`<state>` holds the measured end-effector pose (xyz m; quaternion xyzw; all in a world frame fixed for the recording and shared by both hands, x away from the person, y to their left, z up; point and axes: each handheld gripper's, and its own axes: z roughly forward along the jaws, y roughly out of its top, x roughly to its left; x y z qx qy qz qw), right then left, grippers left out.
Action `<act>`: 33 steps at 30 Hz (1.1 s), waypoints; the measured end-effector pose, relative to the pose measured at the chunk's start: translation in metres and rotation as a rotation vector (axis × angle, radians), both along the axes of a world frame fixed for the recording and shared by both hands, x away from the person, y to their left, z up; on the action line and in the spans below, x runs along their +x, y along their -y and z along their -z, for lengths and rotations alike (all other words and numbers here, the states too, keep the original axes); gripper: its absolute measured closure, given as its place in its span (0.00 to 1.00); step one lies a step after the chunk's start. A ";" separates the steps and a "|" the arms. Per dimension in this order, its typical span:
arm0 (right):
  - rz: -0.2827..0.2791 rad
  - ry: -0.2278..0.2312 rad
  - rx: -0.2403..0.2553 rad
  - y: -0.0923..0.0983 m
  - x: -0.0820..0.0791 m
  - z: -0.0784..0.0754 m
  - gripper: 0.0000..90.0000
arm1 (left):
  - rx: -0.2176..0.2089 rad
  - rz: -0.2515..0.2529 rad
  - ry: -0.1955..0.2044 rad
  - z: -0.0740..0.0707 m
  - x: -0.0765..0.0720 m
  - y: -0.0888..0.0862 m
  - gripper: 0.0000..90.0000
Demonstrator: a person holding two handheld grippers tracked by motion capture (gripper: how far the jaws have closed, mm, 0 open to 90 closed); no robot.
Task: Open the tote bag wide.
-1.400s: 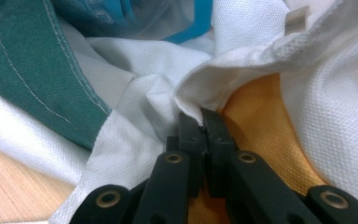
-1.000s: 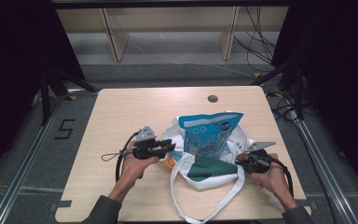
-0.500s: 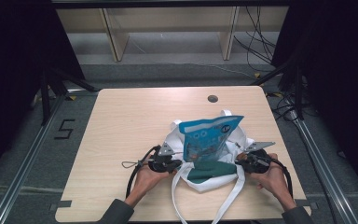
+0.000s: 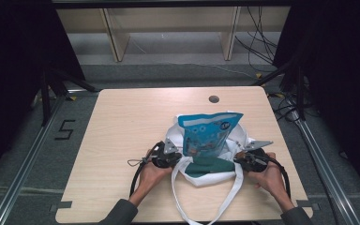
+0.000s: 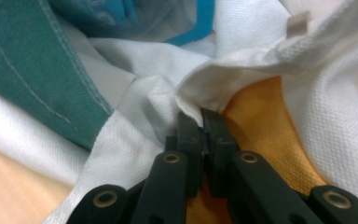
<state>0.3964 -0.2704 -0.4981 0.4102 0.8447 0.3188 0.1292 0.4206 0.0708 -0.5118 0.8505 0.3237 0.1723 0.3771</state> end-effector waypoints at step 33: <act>0.142 0.160 0.256 0.029 0.002 -0.064 0.57 | -0.347 -0.091 -0.001 -0.060 -0.016 -0.047 0.64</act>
